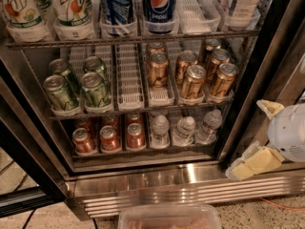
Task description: Pick orange can from middle shelf of fridge
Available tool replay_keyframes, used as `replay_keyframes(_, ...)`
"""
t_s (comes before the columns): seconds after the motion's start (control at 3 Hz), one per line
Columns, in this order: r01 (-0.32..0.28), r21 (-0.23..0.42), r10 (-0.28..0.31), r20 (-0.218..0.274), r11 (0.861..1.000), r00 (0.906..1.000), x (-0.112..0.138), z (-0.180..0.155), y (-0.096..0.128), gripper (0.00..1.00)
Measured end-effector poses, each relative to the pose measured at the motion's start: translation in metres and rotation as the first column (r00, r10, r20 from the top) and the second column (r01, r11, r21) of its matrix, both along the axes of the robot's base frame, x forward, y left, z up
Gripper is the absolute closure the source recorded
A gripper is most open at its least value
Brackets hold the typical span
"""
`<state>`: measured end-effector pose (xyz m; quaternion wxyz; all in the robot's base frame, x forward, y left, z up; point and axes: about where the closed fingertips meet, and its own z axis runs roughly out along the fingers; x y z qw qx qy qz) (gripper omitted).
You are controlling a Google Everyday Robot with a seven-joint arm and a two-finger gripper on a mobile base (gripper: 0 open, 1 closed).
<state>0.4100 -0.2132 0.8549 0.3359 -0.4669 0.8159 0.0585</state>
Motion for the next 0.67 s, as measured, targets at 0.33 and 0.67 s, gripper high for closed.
replay_keyframes(0.33,0.070,0.121,-0.084,0.114,0.990,0.9900,0.024,-0.004,-0.001,0.00)
replay_keyframes(0.67,0.112,0.218,-0.158,0.204,0.970,0.9662,0.049,0.003,-0.002,0.00)
